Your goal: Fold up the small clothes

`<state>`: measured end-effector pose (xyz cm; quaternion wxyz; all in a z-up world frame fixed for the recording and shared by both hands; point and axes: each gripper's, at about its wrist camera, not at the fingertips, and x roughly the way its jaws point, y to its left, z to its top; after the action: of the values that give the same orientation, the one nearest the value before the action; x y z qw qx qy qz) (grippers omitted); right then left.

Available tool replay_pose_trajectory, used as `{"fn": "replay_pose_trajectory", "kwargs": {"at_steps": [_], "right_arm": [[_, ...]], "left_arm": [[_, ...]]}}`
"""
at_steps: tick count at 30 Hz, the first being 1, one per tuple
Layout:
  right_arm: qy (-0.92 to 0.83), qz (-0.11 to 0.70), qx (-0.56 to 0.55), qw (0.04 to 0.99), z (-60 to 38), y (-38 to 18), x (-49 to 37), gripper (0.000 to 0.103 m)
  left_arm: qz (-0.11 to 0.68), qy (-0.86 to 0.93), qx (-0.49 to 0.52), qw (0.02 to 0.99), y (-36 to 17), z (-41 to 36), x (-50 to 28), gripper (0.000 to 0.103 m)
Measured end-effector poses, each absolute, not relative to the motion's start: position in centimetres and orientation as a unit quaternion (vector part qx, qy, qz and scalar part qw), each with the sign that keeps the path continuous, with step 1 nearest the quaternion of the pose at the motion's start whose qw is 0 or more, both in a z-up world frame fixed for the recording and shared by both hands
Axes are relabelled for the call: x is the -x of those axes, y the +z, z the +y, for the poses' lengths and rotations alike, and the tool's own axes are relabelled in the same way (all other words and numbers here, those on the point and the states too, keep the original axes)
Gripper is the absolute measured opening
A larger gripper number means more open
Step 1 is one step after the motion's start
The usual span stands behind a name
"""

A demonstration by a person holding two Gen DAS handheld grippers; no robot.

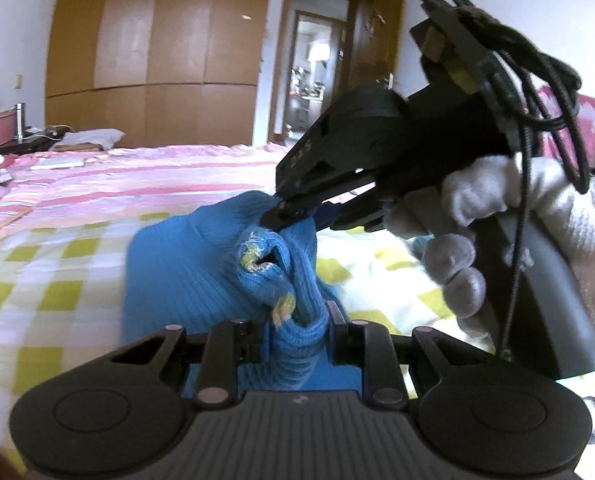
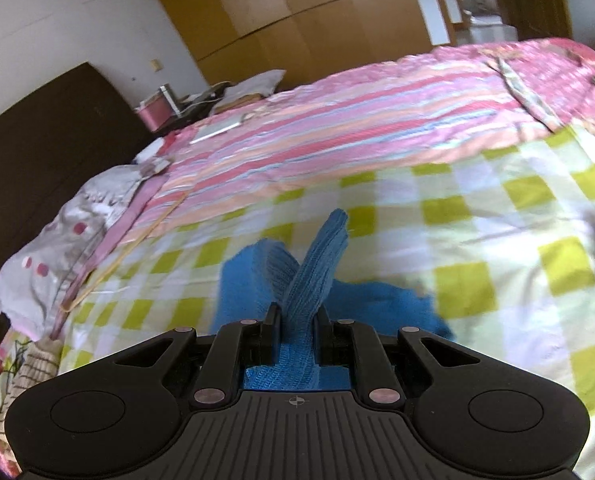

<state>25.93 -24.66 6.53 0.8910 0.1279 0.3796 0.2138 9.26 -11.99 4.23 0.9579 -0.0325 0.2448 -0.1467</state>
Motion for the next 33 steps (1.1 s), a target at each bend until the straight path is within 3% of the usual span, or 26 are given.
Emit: {"fn": "replay_pose_trajectory", "kwargs": {"at_steps": [10, 15, 33], "right_arm": [[0.177, 0.409, -0.144, 0.883, -28.5, 1.7, -27.1, 0.015], [0.175, 0.412, -0.139, 0.883, -28.9, 0.6, -26.5, 0.020], [0.166, 0.356, -0.142, 0.909, -30.2, 4.1, -21.6, 0.020]], "left_arm": [[0.267, -0.164, -0.010, 0.950, 2.1, -16.7, -10.2, 0.031], [0.279, -0.172, -0.024, 0.944, 1.4, -16.9, -9.9, 0.036], [0.284, -0.195, -0.004, 0.939, 3.6, -11.2, -4.7, 0.043]]}}
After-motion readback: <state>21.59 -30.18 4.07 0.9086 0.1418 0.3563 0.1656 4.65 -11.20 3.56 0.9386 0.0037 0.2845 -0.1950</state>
